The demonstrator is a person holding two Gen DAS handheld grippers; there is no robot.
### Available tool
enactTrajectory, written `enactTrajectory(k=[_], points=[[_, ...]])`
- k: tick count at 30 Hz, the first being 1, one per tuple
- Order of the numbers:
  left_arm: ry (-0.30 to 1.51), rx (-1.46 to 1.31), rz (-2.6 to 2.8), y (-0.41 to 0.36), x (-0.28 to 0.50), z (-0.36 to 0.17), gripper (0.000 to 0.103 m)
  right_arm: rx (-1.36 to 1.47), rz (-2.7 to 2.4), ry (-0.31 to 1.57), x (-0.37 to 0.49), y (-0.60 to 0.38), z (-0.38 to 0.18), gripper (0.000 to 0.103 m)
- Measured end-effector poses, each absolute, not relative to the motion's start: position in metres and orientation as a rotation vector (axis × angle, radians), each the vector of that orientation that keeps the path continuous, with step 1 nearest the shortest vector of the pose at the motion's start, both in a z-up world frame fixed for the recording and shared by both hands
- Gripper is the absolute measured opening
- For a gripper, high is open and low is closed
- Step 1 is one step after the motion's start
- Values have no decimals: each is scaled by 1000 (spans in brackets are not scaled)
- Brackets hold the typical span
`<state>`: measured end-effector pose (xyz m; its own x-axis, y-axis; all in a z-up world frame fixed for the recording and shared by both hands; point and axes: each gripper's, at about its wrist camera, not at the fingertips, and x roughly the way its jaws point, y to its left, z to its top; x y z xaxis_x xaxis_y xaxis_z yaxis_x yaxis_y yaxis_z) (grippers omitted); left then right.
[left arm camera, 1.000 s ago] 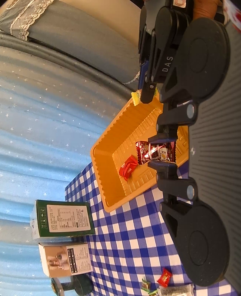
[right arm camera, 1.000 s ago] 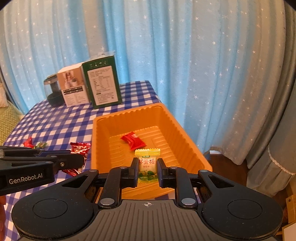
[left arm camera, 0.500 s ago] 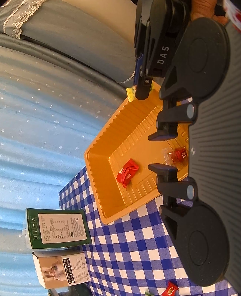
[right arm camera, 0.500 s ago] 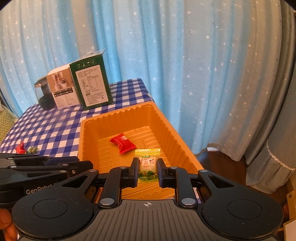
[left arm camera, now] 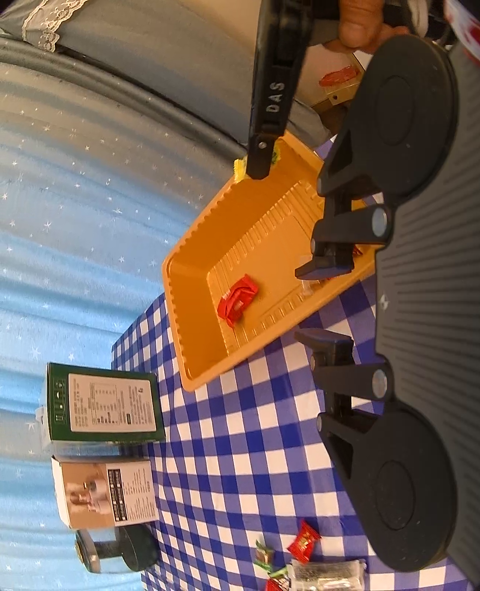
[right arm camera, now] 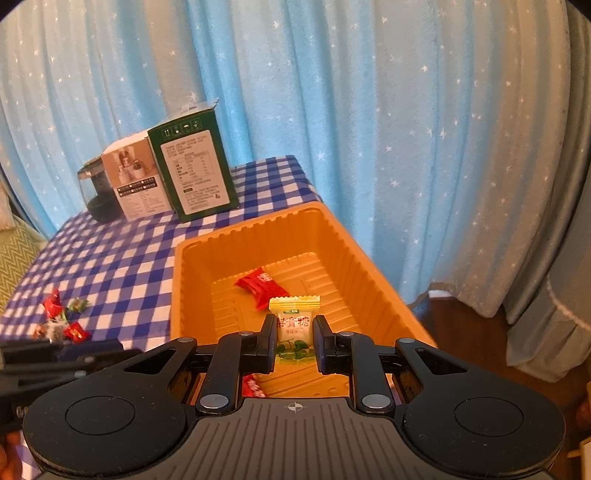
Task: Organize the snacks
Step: 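Carry both candies over the orange tray and open both grippers, then move both tools back toward the candy pile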
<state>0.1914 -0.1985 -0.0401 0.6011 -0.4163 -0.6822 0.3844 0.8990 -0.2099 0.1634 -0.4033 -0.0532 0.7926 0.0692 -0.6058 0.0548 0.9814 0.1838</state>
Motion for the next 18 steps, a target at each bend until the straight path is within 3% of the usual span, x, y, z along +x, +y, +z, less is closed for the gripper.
enactTrajectory(k=[5, 10, 18], points=[[802, -56, -451, -188, 187, -40, 30, 271, 53, 658, 171, -406, -55, 21], [806, -76, -444, -178, 183, -38, 30, 338, 22, 649, 166, -413, -53, 34], [796, -99, -420, -162, 167, -29, 38, 346, -4, 639, 141, -406, -39, 35]])
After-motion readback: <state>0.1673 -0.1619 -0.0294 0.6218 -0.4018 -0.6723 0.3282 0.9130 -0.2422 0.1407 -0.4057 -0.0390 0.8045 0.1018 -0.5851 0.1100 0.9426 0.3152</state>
